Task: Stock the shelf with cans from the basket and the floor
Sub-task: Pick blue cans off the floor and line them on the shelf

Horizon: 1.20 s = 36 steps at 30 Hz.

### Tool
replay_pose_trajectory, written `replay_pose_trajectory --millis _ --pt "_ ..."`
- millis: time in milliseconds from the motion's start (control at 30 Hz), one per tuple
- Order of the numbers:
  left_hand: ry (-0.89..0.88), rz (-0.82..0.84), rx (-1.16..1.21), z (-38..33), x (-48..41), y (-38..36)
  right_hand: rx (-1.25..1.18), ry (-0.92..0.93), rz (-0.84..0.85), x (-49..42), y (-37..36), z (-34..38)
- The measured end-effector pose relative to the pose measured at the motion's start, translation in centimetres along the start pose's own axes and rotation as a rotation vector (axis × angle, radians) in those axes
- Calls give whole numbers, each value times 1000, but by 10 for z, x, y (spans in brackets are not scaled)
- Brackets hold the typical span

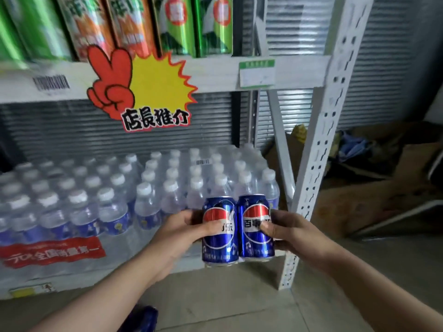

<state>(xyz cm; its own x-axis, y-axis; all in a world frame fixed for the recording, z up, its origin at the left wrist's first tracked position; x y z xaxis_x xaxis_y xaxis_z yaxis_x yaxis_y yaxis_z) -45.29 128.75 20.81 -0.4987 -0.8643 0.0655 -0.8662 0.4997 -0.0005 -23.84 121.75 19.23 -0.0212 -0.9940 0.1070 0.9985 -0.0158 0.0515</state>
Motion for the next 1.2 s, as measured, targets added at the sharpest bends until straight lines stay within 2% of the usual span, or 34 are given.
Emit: replay_pose_trajectory --millis 433,600,833,1100,1200 --pt "-437 62 -17 -233 1 -42 131 374 -153 43 55 232" --pt "-514 56 -35 -294 -8 -50 164 493 -173 46 68 292" --pt "-534 -40 -44 -330 -39 -57 165 550 -230 25 85 331" --pt "-509 -180 -27 -319 -73 -79 174 559 -304 3 102 327" --pt "-532 -247 -33 -319 -79 -78 258 581 -377 -4 98 324"
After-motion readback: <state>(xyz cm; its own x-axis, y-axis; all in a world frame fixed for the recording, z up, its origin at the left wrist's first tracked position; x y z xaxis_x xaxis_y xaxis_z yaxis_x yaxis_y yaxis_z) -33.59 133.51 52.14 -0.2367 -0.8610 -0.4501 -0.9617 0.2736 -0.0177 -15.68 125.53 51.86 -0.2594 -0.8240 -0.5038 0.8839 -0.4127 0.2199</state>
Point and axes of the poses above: each hand's wrist, its own x-axis away from the middle knuckle, its own y-axis out of the back of the hand, z = x × y, the point moved 5 cm from there along -x, towards the middle knuckle, and after that the axes turned 1 degree about x, right-handed, at the moved point
